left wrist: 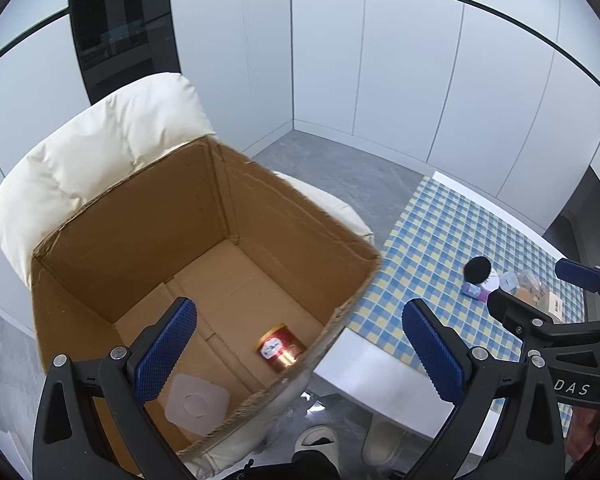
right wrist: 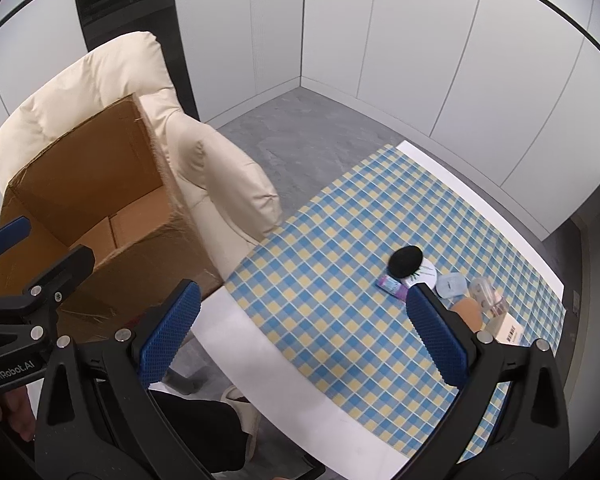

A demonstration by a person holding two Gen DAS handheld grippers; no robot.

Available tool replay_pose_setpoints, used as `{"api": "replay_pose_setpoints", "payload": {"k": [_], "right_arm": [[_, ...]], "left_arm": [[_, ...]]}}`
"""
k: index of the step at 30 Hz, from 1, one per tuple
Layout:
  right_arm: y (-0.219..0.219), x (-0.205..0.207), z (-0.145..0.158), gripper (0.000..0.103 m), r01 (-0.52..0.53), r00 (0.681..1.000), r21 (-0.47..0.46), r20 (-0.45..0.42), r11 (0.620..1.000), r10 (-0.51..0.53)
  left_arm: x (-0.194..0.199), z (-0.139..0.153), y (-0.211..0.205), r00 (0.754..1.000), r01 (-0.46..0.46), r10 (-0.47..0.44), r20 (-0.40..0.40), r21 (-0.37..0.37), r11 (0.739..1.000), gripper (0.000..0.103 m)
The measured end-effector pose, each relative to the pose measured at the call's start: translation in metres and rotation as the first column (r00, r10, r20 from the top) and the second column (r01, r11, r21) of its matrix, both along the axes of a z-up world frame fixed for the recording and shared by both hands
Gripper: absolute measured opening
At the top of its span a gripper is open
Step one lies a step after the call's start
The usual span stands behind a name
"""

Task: Organize objects
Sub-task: 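Withdraw both open tools from the box back toward the table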

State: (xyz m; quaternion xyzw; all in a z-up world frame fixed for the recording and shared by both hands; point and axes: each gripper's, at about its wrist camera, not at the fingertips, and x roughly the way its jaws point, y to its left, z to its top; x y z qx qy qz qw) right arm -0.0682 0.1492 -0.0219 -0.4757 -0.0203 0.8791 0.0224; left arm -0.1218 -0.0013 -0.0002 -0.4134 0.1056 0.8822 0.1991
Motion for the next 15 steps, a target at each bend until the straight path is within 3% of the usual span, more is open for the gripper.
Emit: {"api": "replay_pose_setpoints", "payload": {"k": [15], "right_arm": [[0.055, 0.018, -0.002, 0.103, 0.096, 0.995, 0.000, 0.009, 0.995, -0.096]], "left_arm": [[0.016, -0.001, 0.048, 0.996, 0.088, -0.088, 0.005, 0.002, 0.996, 0.102]]}}
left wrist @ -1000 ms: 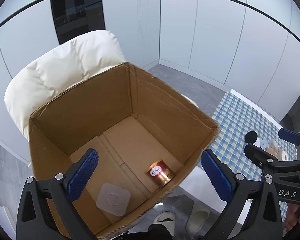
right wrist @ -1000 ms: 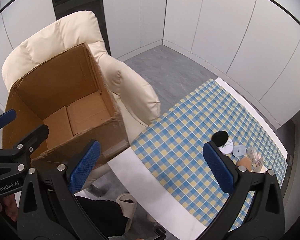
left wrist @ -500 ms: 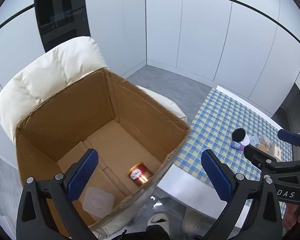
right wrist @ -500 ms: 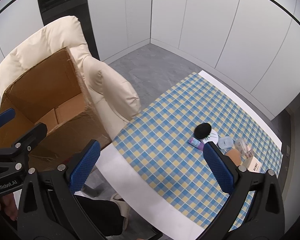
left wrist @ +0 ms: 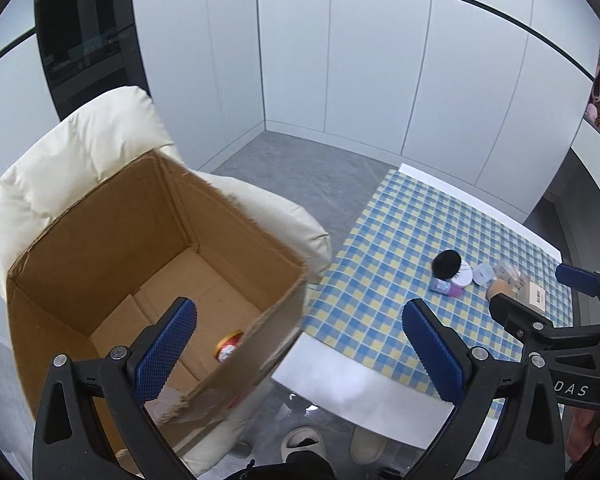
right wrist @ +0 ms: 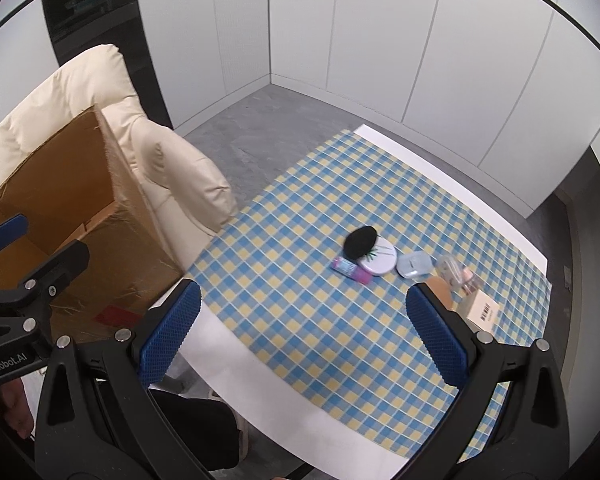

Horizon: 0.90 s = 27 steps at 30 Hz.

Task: Organize objects
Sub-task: 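Withdraw both open tools from the box back toward the table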

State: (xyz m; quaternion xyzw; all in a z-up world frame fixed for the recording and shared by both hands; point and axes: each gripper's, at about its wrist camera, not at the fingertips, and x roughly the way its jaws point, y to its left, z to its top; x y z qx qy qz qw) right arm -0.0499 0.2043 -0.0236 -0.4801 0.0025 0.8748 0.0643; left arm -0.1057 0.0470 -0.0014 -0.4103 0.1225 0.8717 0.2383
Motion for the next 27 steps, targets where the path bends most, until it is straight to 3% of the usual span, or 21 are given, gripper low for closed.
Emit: {"api": "replay_pose_setpoints", "payload": {"k": [27], "right_arm": [[0.104, 0.052, 0.000, 0.103, 0.204, 0.978, -0.037, 0.046, 0.978, -0.202]], "left_arm": [[0.046, -0.003, 0.096, 0.983, 0.186, -0.186, 0.008, -0.005, 0.983, 0.102]]}}
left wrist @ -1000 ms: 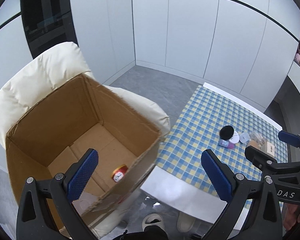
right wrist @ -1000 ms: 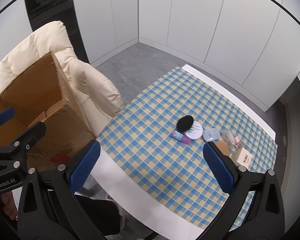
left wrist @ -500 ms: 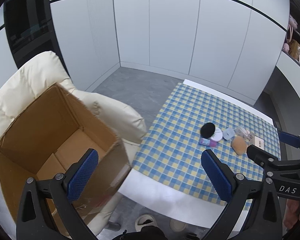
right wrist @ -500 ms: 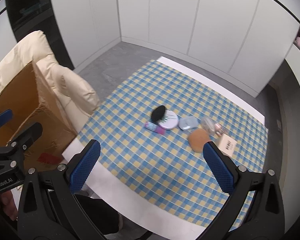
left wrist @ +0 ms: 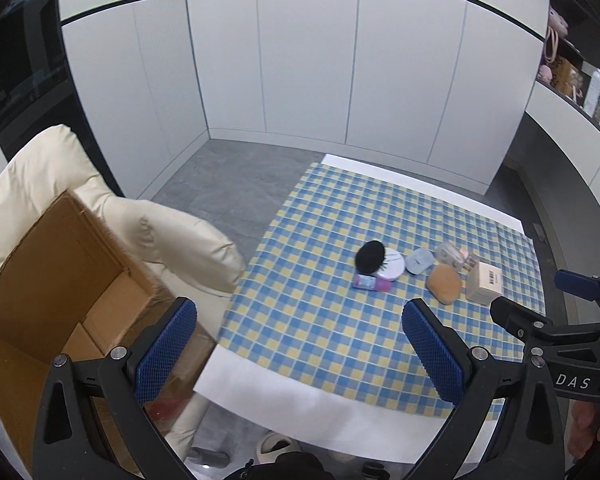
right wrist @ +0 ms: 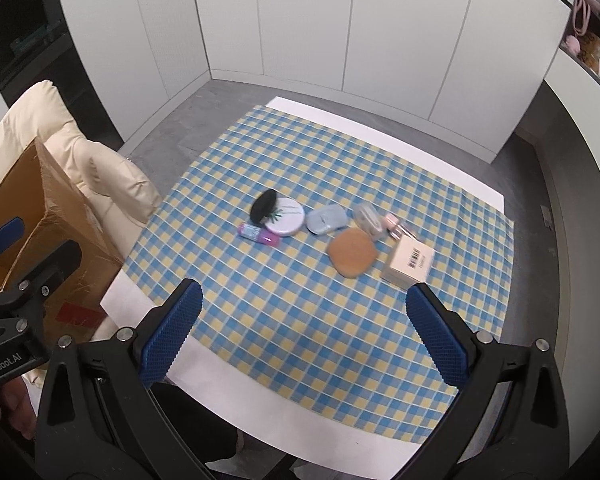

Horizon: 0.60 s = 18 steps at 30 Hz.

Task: Organize objects
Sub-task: 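Withdraw both open tools from the box back toward the table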

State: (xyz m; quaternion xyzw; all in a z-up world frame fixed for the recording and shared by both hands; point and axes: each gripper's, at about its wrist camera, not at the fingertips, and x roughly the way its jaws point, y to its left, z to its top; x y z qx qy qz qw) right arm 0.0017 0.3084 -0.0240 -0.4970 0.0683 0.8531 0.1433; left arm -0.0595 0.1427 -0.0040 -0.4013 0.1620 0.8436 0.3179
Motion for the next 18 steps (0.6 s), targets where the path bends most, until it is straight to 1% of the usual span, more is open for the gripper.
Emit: {"api": "replay_pose_setpoints", "payload": {"k": [8, 15, 18], "right_arm": [[0.025, 0.017, -0.002, 0.103, 0.047, 0.999, 0.006, 0.008, 0.999, -0.047], [0.038, 0.030, -0.008, 0.103, 0.056, 0.998, 0.030, 0.023, 0.998, -0.056], [0.046, 0.036, -0.011, 0.103, 0.068, 0.997, 0.019, 0.034, 0.998, -0.069]], "left_arm": [[0.014, -0.001, 0.023, 0.999, 0.046, -0.046, 0.007, -0.006, 0.999, 0.102], [0.025, -0.004, 0.041, 0.997, 0.081, -0.081, 0.017, -0.019, 0.997, 0.102], [0.027, -0.005, 0.048, 0.995, 0.092, -0.091, 0.026, -0.022, 0.996, 0.102]]}}
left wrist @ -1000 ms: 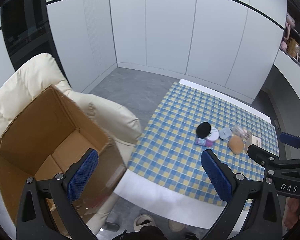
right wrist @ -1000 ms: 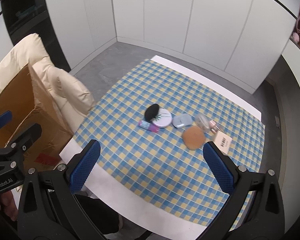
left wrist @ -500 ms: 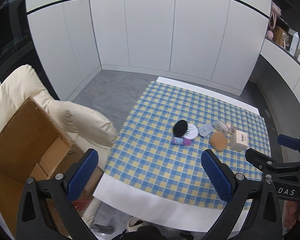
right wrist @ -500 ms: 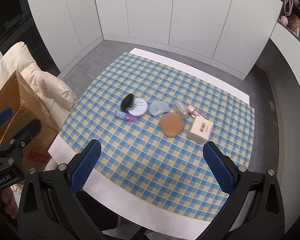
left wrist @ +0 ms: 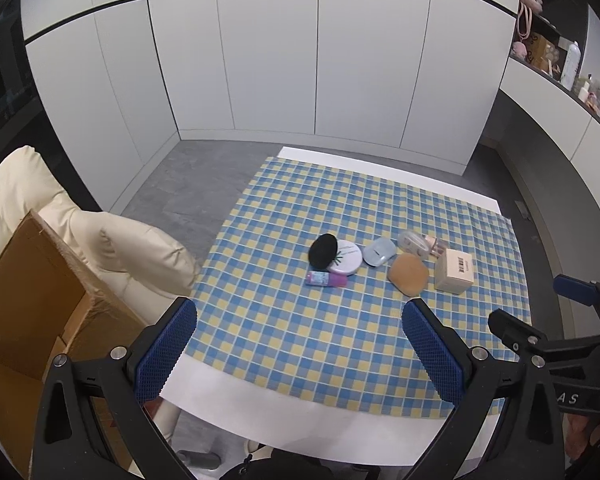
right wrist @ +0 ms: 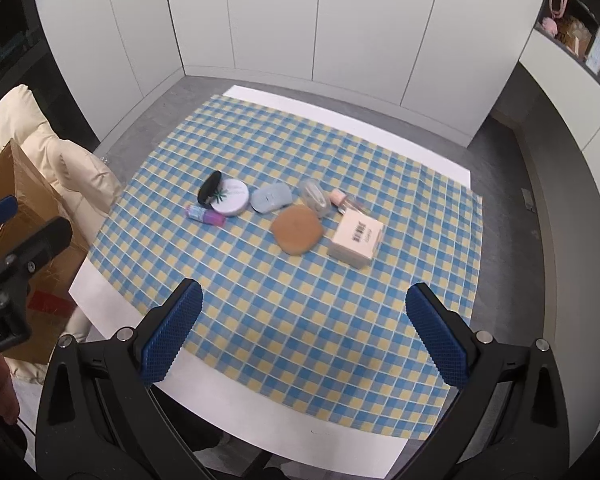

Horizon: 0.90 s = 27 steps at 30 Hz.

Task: Organize objects
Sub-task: 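Withdraw both open tools from the box back toward the table, then grasp the pink-purple bottle with the left tool while the right tool grasps the white barcode box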

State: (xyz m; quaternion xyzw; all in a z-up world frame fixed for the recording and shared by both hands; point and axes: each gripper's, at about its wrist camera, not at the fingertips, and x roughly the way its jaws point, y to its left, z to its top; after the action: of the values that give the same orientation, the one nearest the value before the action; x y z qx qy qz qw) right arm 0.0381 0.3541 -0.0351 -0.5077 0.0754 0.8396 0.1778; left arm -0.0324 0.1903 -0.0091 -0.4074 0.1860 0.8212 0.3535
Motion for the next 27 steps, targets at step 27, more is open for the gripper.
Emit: {"api": "replay_pose_setpoints", "payload": {"k": [27], "right_arm": [[0.066, 0.007, -0.050, 0.103, 0.074, 0.995, -0.001, 0.065, 0.997, -0.074]], "left_arm": [[0.001, -0.074, 0.052, 0.996, 0.085, -0.081, 0.036, -0.131, 0.988, 0.102]]}}
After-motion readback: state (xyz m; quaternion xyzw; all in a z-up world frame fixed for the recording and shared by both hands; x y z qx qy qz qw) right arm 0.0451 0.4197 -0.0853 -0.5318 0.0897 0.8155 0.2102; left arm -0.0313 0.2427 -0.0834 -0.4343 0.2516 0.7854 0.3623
